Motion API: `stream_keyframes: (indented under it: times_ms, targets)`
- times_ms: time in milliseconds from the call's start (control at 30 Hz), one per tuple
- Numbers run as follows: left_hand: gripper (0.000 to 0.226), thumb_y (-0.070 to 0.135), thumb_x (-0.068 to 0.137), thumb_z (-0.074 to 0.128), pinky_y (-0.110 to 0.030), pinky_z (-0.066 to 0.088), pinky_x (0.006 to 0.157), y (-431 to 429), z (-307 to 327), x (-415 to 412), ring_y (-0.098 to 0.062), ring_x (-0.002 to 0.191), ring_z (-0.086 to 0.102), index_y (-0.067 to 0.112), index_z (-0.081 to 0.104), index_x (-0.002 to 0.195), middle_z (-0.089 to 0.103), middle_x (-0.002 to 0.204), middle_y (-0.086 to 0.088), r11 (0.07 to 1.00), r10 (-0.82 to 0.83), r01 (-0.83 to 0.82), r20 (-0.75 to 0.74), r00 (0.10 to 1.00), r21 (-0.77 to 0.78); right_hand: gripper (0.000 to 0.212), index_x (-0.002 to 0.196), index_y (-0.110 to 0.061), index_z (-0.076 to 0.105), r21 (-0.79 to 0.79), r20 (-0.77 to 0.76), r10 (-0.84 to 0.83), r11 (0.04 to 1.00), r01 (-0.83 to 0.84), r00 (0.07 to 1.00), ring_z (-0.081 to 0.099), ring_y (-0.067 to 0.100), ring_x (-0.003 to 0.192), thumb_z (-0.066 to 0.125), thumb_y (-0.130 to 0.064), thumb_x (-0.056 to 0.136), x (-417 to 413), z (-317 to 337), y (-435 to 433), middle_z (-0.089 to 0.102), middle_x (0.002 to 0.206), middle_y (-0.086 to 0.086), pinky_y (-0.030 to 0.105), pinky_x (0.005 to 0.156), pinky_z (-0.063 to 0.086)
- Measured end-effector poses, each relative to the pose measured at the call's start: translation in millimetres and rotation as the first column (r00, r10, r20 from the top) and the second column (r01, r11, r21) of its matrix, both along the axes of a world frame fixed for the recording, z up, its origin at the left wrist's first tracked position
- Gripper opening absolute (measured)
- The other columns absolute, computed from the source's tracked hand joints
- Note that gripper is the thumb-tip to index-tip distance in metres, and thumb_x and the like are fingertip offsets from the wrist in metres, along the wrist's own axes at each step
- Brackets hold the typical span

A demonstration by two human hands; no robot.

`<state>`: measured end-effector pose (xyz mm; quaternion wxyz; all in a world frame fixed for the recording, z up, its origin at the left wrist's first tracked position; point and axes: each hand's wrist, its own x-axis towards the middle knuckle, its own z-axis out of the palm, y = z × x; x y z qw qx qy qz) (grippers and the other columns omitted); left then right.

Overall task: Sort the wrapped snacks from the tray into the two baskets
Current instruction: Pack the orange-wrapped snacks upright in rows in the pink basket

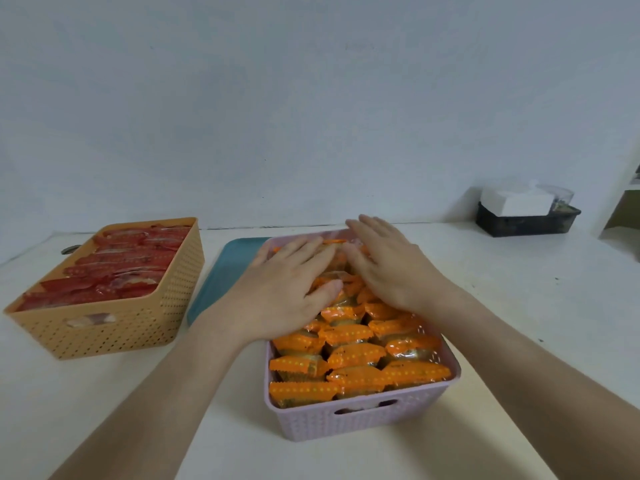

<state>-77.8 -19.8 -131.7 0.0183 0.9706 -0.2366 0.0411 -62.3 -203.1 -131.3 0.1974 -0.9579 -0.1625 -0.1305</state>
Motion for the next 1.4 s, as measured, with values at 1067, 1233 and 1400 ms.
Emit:
stream_keyframes:
  times_ms: [1067,1233,1400]
  targets:
    - [0.03,0.025,0.101,0.041,-0.026,0.048,0.063,-4.5,11.0,-19.5,-0.01,0.074,0.07,0.025,0.07,0.093,0.075,0.08,0.008,0.25,0.105,-0.398,-0.384,0.918,-0.883,0.034,0.089,-0.006,0.07,0.596,-0.325,-0.103,0.75,0.288,0.94,0.071,0.023,0.071,0.045,-0.027,0.096,-26.2,19.9,-44.7,0.074,0.083,0.011,0.035,0.064,0.059]
    - [0.031,0.02,0.099,0.041,-0.021,0.044,0.055,-15.8,8.1,33.6,-0.004,0.06,0.066,0.019,0.071,0.089,0.072,0.07,0.008,0.219,0.111,-0.413,-0.398,0.911,-0.884,0.024,0.087,-0.009,0.061,0.652,-0.428,-0.106,0.651,0.388,0.898,0.063,0.02,0.072,0.042,-0.02,0.096,22.6,21.6,-49.6,0.067,0.079,0.009,0.029,0.065,0.05]
    - [0.031,0.02,0.099,0.042,-0.017,0.043,0.049,-24.2,-9.6,63.5,-0.004,0.061,0.065,0.024,0.071,0.086,0.073,0.075,0.007,0.203,0.083,-0.441,-0.434,0.897,-0.874,0.025,0.088,-0.008,0.061,0.597,-0.471,-0.159,0.667,0.446,0.868,0.062,0.019,0.072,0.042,-0.022,0.097,50.1,4.9,-54.8,0.066,0.08,0.009,0.028,0.065,0.05]
